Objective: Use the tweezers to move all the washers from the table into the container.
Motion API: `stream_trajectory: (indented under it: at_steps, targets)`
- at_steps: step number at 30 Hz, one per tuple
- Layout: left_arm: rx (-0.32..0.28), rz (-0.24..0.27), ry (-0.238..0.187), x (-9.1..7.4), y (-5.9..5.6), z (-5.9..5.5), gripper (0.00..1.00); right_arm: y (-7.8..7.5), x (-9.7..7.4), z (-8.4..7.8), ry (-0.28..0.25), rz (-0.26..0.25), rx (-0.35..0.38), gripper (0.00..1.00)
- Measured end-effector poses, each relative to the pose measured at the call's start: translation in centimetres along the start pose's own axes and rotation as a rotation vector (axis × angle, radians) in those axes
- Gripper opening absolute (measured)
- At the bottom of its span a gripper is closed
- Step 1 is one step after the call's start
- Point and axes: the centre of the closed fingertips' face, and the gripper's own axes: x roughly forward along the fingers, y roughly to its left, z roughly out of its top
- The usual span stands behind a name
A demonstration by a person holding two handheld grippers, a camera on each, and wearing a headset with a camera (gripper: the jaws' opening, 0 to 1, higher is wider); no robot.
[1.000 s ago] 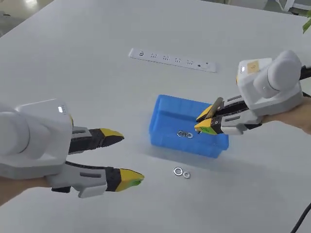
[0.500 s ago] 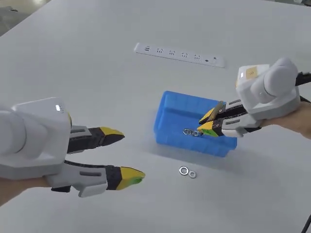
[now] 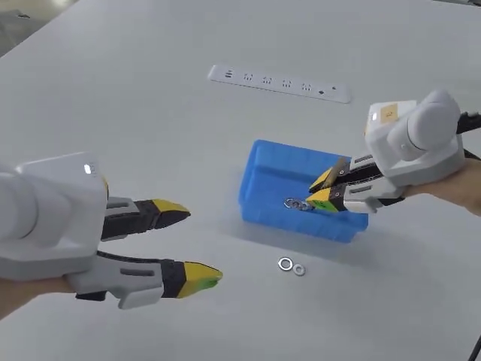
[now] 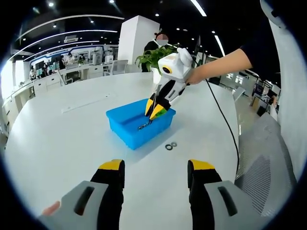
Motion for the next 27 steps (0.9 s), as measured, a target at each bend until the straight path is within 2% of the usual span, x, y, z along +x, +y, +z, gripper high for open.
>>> stream_trajectory:
  at_steps: [8,12,19,21,23,27]
  targets:
    - [0.006,0.001,-0.003,-0.1,0.1,0.3,0.58,0.0,-0.2,0.1,0.000,0.001,-0.004,0.10]
    - [0.010,0.002,-0.023,-0.1,0.4,1.2,0.58,0.1,-0.2,0.4,-0.006,0.006,-0.004,0.10]
    - [0.054,-0.010,-0.034,0.3,1.0,3.0,0.58,0.3,-0.1,0.9,-0.010,0.008,-0.010,0.10]
    - [0.071,-0.027,-0.041,0.4,1.1,3.7,0.60,0.3,-0.3,1.1,-0.013,0.005,-0.012,0.10]
    - [0.089,-0.038,-0.055,0.7,1.5,4.9,0.60,0.3,-0.5,1.4,-0.019,0.003,-0.013,0.10]
    - [0.161,-0.066,-0.084,2.4,1.9,8.1,0.59,0.5,-0.8,1.9,-0.030,0.003,-0.018,0.10]
